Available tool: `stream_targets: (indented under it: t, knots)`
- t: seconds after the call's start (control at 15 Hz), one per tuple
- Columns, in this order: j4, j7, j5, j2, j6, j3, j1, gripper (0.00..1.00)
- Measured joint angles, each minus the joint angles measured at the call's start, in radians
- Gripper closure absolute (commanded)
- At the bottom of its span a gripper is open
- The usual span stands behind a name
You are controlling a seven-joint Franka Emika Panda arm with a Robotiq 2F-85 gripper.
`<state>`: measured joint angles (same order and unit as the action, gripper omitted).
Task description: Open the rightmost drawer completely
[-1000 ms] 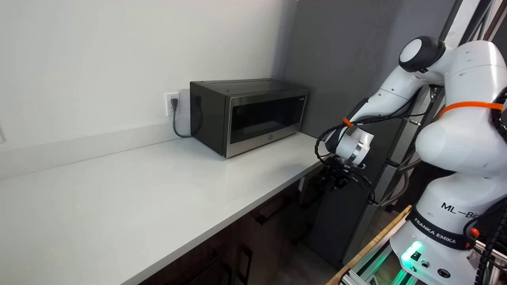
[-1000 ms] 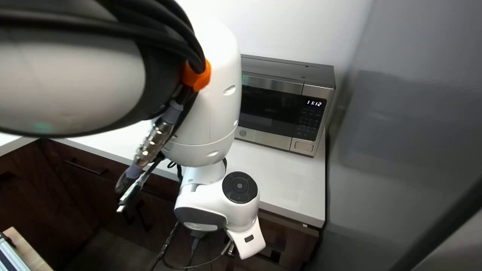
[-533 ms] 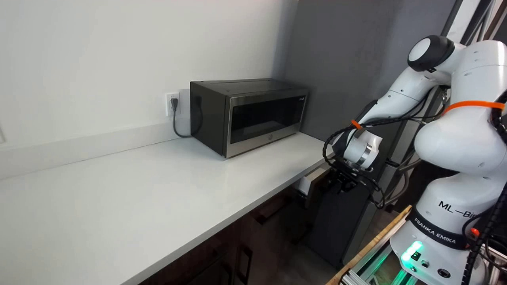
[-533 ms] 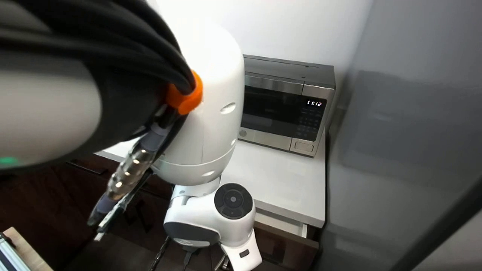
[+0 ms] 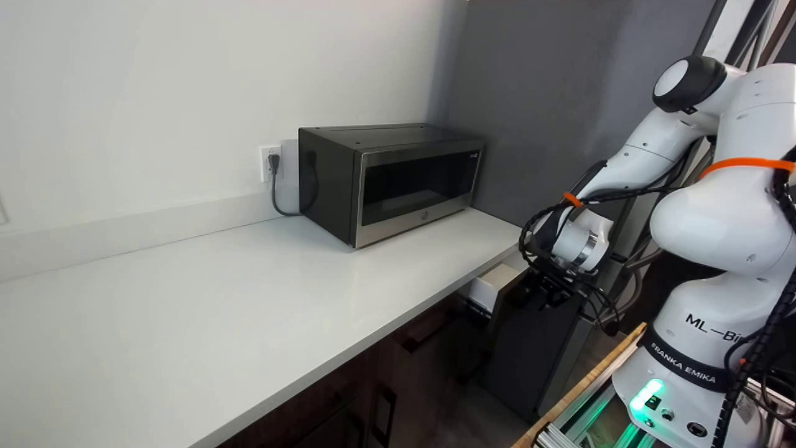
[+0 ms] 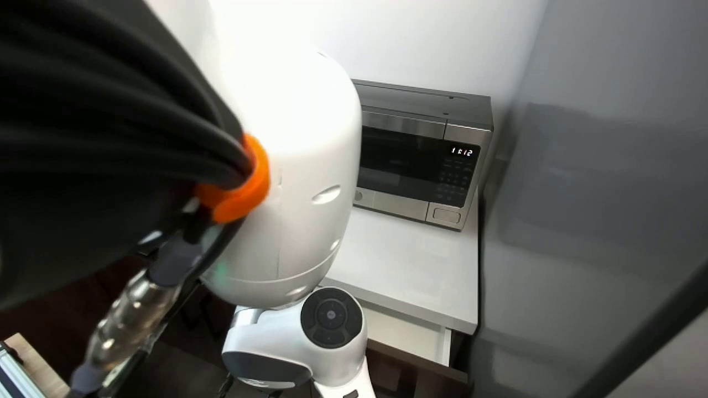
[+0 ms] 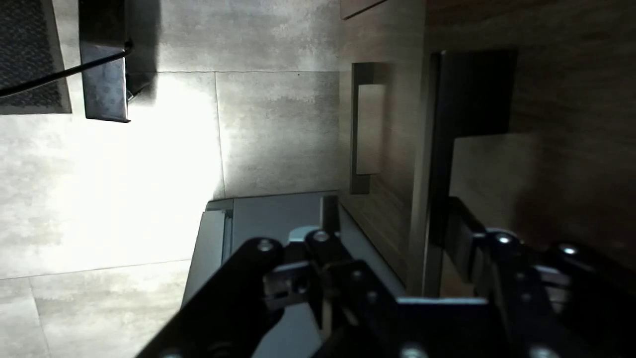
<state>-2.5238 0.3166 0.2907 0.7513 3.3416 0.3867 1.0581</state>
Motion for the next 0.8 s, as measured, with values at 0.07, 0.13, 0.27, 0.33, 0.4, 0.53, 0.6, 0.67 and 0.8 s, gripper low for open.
stream_targets:
  t: [0.07,0.13,0.27,0.33,0.4,0.53,0.6,0.67,0.8]
  knots:
    - [-0.010,0.001,-0.013,-0.001,0.007,0.000,0.013,0.72]
    - [-0.021,0.002,-0.027,-0.001,0.013,0.000,0.028,0.72]
    - [-0.041,0.003,-0.057,-0.002,0.025,0.000,0.058,0.72]
    - [-0.050,0.004,-0.072,-0.003,0.031,-0.002,0.072,0.72]
    - [-0.059,0.005,-0.087,-0.004,0.035,-0.004,0.085,0.72]
    - [-0.070,0.007,-0.108,-0.006,0.040,-0.007,0.101,0.72]
    - [-0.074,0.011,-0.118,-0.006,0.042,-0.009,0.106,0.72]
    - [-0.077,0.014,-0.125,-0.006,0.044,-0.012,0.108,0.72]
    - [-0.079,0.017,-0.132,-0.007,0.045,-0.014,0.110,0.72]
